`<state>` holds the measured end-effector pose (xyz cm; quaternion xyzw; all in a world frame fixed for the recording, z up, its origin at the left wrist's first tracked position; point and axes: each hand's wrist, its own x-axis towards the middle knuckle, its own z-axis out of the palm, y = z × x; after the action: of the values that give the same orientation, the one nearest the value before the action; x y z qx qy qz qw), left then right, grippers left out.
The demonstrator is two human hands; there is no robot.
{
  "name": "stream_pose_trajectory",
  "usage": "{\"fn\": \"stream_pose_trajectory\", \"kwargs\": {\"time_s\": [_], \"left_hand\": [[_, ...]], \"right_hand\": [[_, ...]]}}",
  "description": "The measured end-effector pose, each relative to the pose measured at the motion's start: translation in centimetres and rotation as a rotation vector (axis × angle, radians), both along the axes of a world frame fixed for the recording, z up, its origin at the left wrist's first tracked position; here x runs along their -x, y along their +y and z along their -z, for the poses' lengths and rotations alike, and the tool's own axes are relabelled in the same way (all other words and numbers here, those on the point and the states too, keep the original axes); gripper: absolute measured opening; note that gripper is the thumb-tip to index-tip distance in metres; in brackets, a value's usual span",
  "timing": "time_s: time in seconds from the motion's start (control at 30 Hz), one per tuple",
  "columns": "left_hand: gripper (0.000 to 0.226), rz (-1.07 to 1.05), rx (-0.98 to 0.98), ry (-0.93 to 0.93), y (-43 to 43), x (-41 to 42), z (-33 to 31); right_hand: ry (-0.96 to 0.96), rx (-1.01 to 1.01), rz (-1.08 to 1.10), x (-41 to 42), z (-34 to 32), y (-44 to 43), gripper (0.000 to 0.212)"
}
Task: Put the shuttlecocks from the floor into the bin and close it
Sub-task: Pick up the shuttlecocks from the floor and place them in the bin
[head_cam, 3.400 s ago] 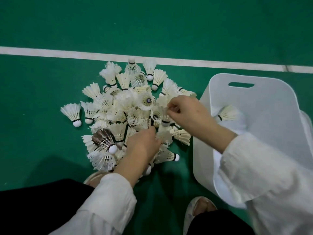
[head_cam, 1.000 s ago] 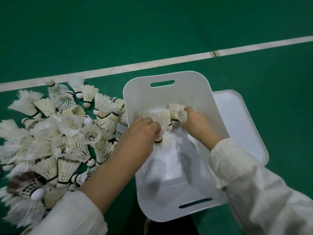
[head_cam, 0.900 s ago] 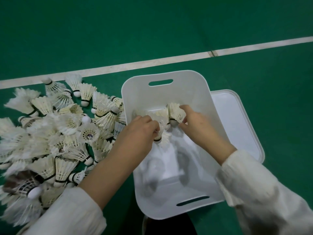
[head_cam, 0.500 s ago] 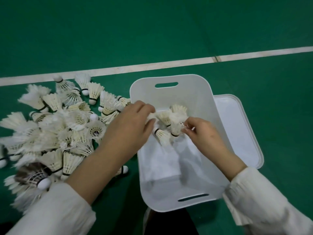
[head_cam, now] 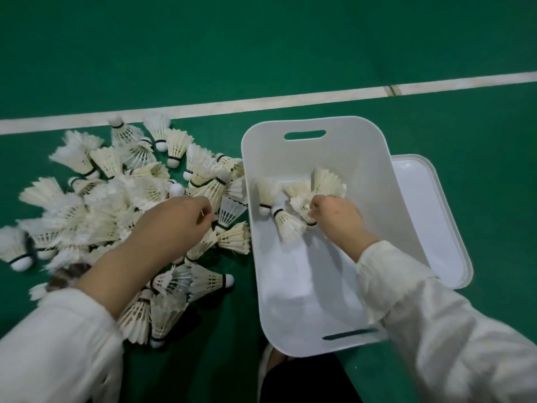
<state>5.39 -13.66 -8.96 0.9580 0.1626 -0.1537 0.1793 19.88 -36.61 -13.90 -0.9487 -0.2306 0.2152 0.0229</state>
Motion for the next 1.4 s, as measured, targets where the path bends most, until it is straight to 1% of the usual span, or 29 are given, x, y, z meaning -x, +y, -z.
{"fn": "stream_pose_trajectory", "kwargs": {"time_s": [0.07,0.13,0.23,0.37,0.47,0.53,0.63,0.77,0.9,0.97,1.03,1.13,1.23,1.33,1.37,1.4], "left_hand": [[0.02,0.038,-0.015,0.027,1.1,-0.7,-0.4],[0.02,0.11,-0.023,0.054,2.3,-1.4,-1.4],[0.019,0.241,-0.037,0.119,4.1,-2.0,-4.1],[0.018,0.404,-0.048,0.191,6.7,-1.3,-7.5],[0.02,0.465,-0.09,0.195,8.8,0.5,-8.9],[0.021,0.46,-0.107,0.178,10.5,1.9,-8.9],[0.021,0.391,-0.12,0.146,13.4,4.4,-7.5],[0.019,0.253,-0.152,0.062,16.1,7.6,-3.3],[0.02,0.206,-0.072,-0.033,14.9,9.5,1.4],[0.033,0.243,-0.063,-0.056,13.9,10.2,3.9],[0.047,0.286,-0.08,-0.031,13.4,10.6,6.3],[0.052,0.273,-0.105,-0.086,13.6,10.9,8.1],[0.043,0.223,-0.112,-0.213,13.8,11.3,7.9],[0.015,0.182,-0.123,-0.362,14.0,11.7,7.4],[0.008,0.163,-0.108,-0.413,14.0,11.9,7.2],[0.007,0.148,-0.094,-0.463,14.0,12.1,7.0]], "right_hand": [[-0.023,0.057,-0.023,0.1,-1.0,0.4,0.03],[-0.046,0.048,-0.033,0.4,-2.9,0.9,0.036],[-0.099,-0.057,-0.101,1.0,-7.0,2.7,0.032],[-0.106,-0.155,-0.214,3.2,-12.9,7.3,0.027],[-0.097,-0.203,-0.314,5.8,-14.8,11.6,0.025],[-0.077,-0.212,-0.367,7.6,-14.2,14.3,0.025],[0.003,-0.158,-0.408,9.6,-11.1,18.1,0.025],[0.072,-0.084,-0.334,11.2,-6.0,21.7,0.025],[0.116,0.017,-0.286,12.7,-1.5,23.1,0.025],[0.104,0.019,-0.266,13.2,0.1,23.2,0.027],[0.048,-0.012,-0.254,13.2,1.2,23.2,0.027],[-0.011,-0.082,-0.207,13.3,1.6,22.8,0.022],[-0.048,-0.172,-0.161,14.0,0.9,22.1,0.025],[-0.137,-0.263,-0.173,15.0,-0.1,21.4,0.027],[-0.169,-0.294,-0.176,15.3,-0.5,21.3,0.027],[-0.194,-0.325,-0.175,15.6,-1.0,21.3,0.026]]}}
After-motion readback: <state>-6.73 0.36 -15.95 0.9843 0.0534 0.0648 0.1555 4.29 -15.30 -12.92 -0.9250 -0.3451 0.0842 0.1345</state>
